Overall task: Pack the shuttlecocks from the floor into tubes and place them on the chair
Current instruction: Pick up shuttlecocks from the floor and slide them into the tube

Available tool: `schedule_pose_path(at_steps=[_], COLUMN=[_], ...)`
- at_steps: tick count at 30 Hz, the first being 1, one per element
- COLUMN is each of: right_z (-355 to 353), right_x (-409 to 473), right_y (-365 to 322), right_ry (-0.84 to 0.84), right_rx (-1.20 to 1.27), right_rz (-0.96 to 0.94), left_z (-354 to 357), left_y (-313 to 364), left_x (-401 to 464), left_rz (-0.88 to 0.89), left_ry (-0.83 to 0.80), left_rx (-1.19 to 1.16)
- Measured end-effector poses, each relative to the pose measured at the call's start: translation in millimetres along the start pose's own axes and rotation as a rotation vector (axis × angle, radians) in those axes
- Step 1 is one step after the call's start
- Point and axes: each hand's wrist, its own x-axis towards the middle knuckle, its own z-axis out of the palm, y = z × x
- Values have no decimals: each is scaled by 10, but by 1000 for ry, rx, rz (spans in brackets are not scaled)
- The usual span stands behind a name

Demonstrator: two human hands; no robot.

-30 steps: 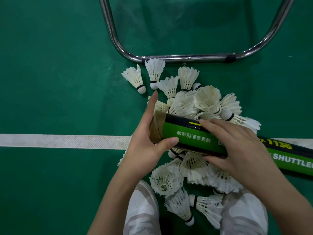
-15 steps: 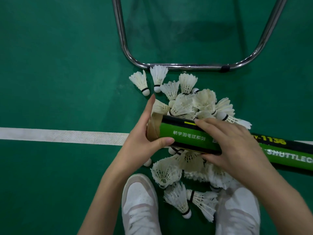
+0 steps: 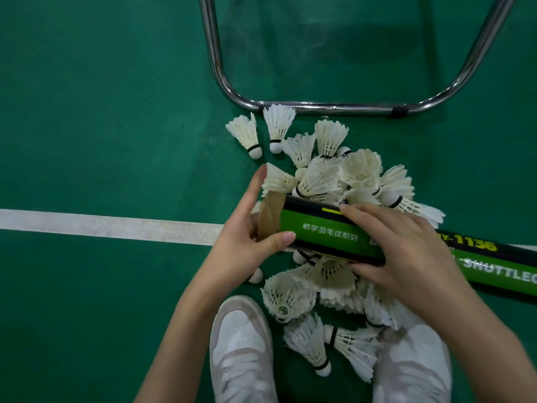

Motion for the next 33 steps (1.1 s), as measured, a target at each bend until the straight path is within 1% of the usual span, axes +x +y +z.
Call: schedule_pose_path(at_steps=[2, 4, 6, 10, 12, 14, 19, 24, 27, 30, 33], right_z=[-1, -5, -4, 15, 22, 26, 27, 14, 19, 22, 13], right_x=[-11, -42, -79, -127, -130, -126, -122, -127, -136, -135, -128], right_y=[12, 30, 49, 79, 86, 92, 90, 92, 98, 100, 85], right_ry=[3, 9, 5, -6, -15, -18, -9, -6, -19, -20, -17], right_rx=[11, 15, 15, 31, 40, 42, 51, 67, 76, 71, 65], right_rz=[16, 30, 47, 78, 82, 85, 80, 75, 78, 74, 76], left_z=[-89, -227, -347, -490, -527, -531, -456, -459, -479, -473, -454], left_y=[-46, -129, -249, -556, -679, -755, -778, -711, -576, -418, -285], left_x=[-23, -46, -79, -139, -172, -195, -199, -189, -183, -167, -141], left_rz=[12, 13, -8, -106, -154, -181, -239, -163, -107, -37, 28], left_ry=[68, 115, 129, 184, 205, 214, 270, 349, 416, 497, 541], left_rx=[33, 122, 237, 477, 548, 570, 490, 416, 294, 121, 31])
